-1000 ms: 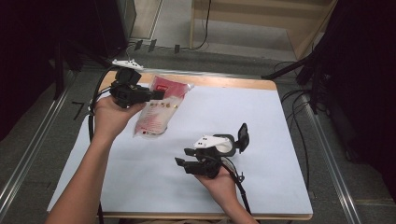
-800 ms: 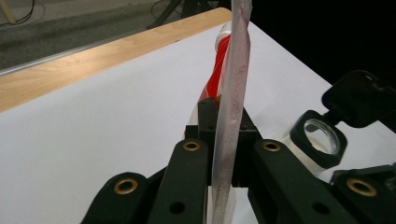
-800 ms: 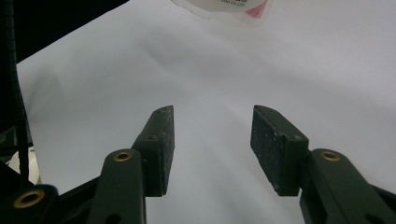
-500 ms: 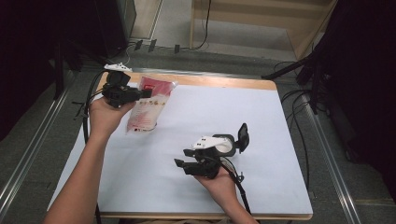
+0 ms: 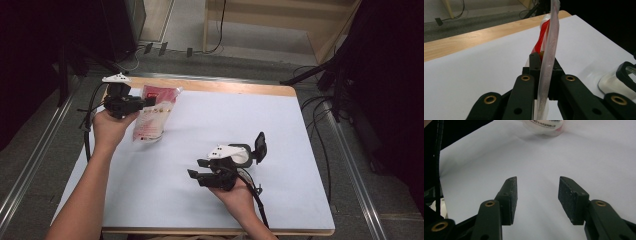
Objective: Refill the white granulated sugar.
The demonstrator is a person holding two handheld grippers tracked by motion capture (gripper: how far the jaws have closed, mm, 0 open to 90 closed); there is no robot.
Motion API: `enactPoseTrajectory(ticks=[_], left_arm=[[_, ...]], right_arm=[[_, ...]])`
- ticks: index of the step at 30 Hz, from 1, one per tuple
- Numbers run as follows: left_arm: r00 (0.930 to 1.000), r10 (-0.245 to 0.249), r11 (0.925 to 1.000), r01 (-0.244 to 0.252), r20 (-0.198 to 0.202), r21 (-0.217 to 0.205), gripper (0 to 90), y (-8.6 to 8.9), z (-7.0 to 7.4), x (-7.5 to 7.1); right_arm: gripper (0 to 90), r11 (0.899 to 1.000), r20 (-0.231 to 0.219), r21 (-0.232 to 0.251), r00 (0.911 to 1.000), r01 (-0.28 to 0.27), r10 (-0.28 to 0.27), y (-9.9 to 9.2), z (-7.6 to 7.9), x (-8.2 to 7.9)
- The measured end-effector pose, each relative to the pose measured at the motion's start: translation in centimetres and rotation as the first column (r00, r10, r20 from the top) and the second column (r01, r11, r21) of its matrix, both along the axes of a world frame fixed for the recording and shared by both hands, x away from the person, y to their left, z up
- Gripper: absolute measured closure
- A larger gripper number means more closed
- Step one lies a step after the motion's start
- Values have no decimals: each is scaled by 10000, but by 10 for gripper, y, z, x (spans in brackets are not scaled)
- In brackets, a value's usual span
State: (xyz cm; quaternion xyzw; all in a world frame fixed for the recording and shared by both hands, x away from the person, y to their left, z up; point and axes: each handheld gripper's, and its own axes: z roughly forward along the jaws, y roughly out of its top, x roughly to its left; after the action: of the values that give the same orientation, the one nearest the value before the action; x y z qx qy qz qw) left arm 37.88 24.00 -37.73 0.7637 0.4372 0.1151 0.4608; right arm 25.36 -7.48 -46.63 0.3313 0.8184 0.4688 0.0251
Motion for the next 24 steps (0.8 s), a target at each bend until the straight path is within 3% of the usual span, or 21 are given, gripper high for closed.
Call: enactPoseTrajectory(ticks=[4,13,19,24], left_arm=[[9995,-281,9996,282,-119,86,853,1,0,-4],[9988,-120,9993,137,-472,349,835,13,0,-17],[9973,-269,9993,287,-689,251,815,18,0,-26],[9973,-153,9995,173,-712,279,802,24,-2,-33]], right_arm=[[503,10000,-68,-1,10000,-9,9,-2,3,-1],[506,9996,-184,179,9996,-228,232,-16,19,-2],[506,9993,19,-249,9996,-280,280,-30,23,-8],[507,9995,-254,-195,9994,-228,223,-39,21,-8]])
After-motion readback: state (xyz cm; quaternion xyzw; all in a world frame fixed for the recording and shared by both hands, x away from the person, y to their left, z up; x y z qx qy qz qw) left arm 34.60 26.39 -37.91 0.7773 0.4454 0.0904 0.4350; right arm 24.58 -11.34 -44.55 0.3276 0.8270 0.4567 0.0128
